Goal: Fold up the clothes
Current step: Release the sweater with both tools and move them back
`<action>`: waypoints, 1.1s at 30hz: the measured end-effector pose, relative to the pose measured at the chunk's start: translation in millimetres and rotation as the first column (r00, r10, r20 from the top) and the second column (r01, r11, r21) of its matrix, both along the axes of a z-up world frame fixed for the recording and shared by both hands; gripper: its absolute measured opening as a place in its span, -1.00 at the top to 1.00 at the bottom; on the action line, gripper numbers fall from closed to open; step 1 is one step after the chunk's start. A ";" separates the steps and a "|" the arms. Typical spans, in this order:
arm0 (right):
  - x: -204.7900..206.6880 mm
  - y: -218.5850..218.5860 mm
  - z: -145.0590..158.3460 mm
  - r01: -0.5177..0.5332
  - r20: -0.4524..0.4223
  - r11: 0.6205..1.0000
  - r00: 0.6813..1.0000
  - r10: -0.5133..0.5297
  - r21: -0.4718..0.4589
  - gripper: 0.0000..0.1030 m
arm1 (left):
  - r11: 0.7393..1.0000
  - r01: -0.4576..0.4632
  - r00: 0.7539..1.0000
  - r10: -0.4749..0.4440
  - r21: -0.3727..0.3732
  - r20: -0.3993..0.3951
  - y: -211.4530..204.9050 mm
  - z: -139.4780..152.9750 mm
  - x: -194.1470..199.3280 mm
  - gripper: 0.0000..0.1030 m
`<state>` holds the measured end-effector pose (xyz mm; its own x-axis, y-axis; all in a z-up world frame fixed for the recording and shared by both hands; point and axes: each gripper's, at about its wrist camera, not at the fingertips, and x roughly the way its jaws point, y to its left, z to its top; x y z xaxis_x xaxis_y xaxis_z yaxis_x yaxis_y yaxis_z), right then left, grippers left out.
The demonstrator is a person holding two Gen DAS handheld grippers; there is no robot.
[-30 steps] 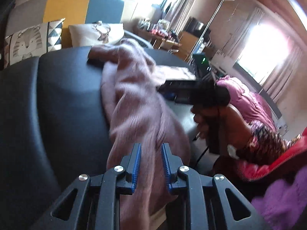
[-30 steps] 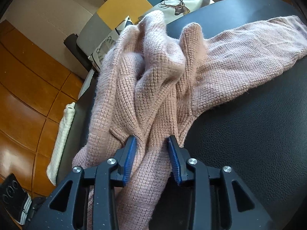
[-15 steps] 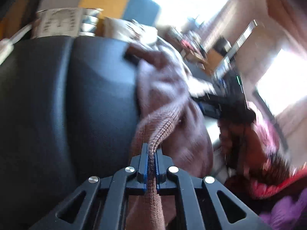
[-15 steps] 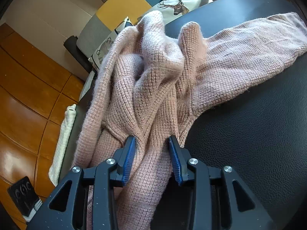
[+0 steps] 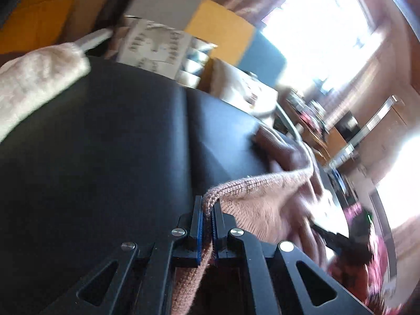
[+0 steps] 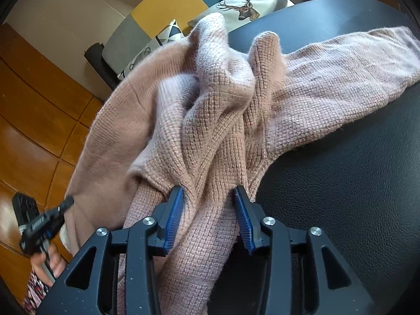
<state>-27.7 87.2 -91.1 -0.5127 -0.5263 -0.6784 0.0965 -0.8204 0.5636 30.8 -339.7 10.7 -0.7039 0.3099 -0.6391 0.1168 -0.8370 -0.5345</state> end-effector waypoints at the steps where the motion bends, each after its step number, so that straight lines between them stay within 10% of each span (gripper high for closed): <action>1: 0.9 -1.9 0.8 -0.005 -0.002 1.000 1.000 0.005 0.007 0.08 | 1.000 -0.026 1.000 0.026 0.005 0.007 -10.5 -1.3 -3.3 0.92; 16: 21.2 -35.4 46.7 -0.085 -0.158 0.985 0.981 0.109 0.150 -0.32 | 0.976 -0.113 0.974 0.145 -0.186 0.172 -61.6 -34.4 -51.6 0.92; 33: 27.1 -37.9 50.1 -0.066 -0.185 0.984 0.978 0.097 0.164 -0.32 | 0.864 -0.068 0.935 0.229 -0.499 0.270 -107.2 -57.6 -98.0 0.55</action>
